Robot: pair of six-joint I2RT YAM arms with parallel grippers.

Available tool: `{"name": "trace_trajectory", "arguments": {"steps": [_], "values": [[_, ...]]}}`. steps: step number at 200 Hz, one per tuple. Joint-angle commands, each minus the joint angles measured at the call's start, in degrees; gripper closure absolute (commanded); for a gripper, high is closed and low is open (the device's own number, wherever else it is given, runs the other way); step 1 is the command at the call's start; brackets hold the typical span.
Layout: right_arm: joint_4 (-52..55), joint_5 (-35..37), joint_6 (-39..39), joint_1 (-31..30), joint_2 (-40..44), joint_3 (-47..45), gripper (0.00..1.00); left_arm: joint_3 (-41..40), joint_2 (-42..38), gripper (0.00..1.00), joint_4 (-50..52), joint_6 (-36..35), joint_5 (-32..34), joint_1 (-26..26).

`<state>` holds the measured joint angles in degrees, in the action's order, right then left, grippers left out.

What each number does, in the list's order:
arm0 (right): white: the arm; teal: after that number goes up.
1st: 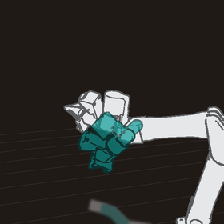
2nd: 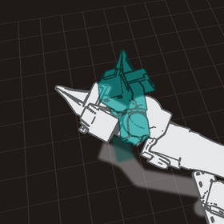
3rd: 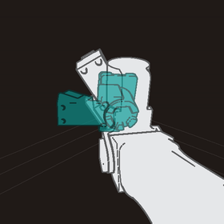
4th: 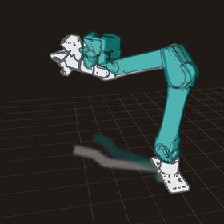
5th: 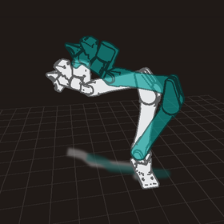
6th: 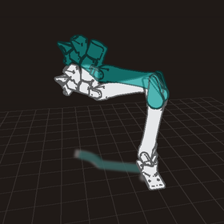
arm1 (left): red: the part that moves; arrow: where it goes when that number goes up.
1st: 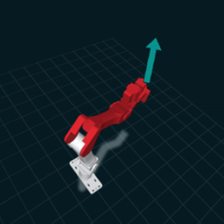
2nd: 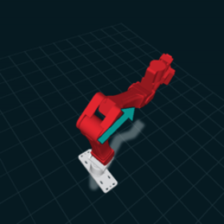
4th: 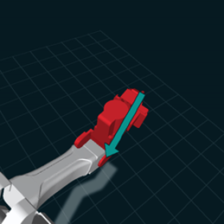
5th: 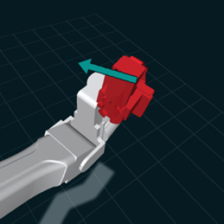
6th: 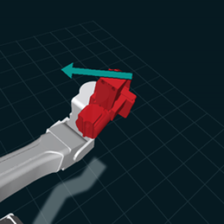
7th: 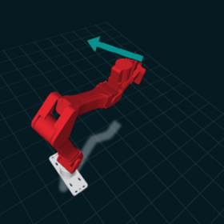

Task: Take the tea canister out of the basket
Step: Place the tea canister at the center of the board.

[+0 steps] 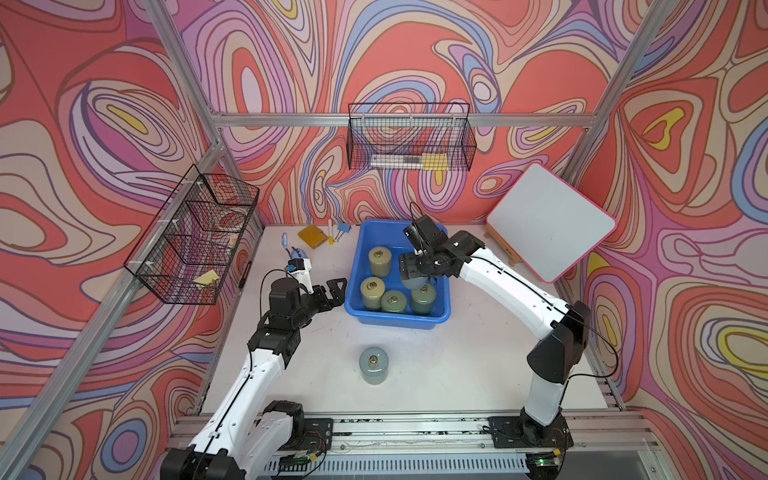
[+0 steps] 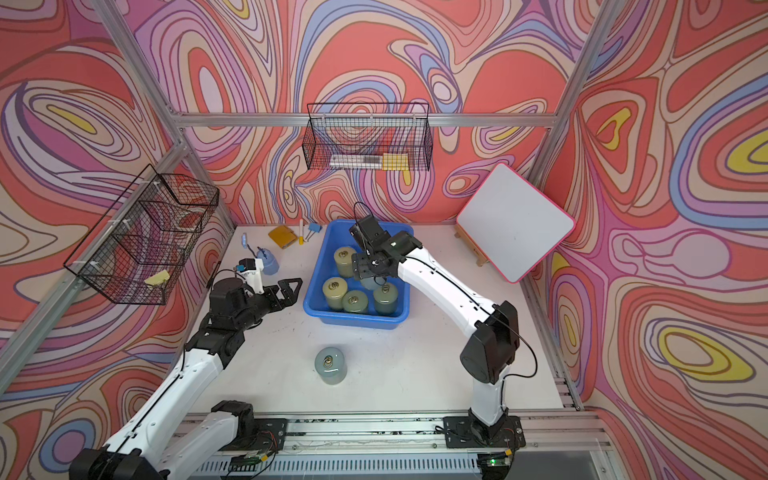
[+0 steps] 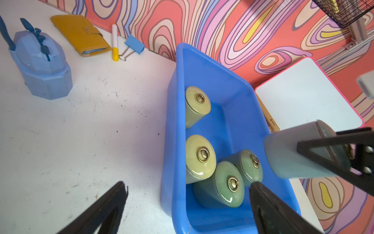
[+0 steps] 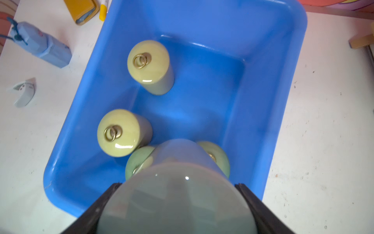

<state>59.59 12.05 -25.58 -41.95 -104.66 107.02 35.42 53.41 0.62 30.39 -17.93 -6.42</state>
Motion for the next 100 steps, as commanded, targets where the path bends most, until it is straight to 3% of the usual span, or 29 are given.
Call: {"name": "trace_trajectory", "arguments": {"steps": [1,100], "values": [[-2.6,1.9,-1.5,-2.7,6.7,-2.5,0.33,-0.9,-1.4,0.01,-0.7,-1.0,1.1,-0.2],[-5.6,2.3,-7.3,-13.7,20.9,-22.6,0.34,-1.3,-1.9,0.01,-1.2,-1.0,0.9,-0.2]]}}
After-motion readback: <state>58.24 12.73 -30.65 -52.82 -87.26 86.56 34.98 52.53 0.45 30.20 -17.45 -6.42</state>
